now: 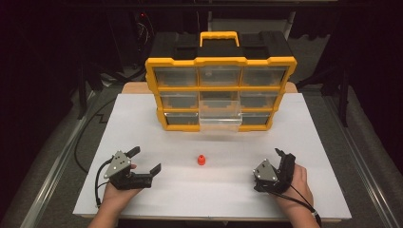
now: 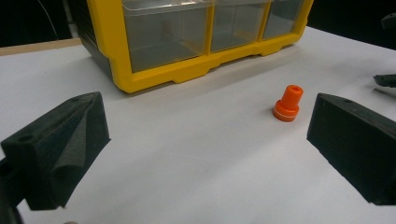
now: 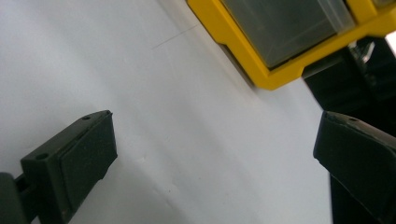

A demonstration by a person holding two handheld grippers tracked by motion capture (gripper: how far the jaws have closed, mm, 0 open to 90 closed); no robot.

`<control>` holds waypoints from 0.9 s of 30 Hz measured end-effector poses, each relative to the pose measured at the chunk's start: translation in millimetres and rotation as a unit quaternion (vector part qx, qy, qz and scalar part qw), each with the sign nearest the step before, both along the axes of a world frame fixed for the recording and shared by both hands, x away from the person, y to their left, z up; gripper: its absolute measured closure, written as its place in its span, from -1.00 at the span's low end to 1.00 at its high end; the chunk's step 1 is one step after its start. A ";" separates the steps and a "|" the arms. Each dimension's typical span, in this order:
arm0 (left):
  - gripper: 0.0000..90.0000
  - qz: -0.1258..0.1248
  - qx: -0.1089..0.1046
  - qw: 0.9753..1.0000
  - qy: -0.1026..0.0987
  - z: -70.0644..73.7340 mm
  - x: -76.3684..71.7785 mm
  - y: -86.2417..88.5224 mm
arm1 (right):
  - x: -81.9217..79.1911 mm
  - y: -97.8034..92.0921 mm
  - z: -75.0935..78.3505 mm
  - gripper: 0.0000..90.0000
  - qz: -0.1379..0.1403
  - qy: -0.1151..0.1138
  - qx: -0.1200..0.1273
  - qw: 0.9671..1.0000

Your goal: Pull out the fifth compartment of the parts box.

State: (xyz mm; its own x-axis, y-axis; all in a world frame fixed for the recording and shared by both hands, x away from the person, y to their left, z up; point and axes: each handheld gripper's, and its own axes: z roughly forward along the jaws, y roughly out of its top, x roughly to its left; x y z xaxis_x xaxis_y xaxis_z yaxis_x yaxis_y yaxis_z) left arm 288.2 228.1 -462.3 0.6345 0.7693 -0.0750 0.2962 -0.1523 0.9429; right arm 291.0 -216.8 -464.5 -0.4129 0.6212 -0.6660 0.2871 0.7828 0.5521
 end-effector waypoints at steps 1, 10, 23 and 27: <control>-0.99 0.000 -0.001 1.000 0.001 0.0 0.1 0.1 | 0.0 -0.9 -0.4 -1.00 -0.004 0.003 0.015 1.000; -0.99 0.003 0.008 1.000 0.004 -1.8 2.4 -0.5 | 2.5 -16.6 0.3 -1.00 -0.013 0.037 0.133 0.990; -1.00 0.006 0.000 1.000 0.013 -2.0 3.5 0.1 | -0.4 -30.9 -1.3 -1.00 0.008 0.061 0.325 0.944; -0.99 0.009 -0.001 1.000 0.014 -2.4 4.4 0.8 | -1.5 -31.4 -0.2 -1.00 0.013 0.051 0.376 0.925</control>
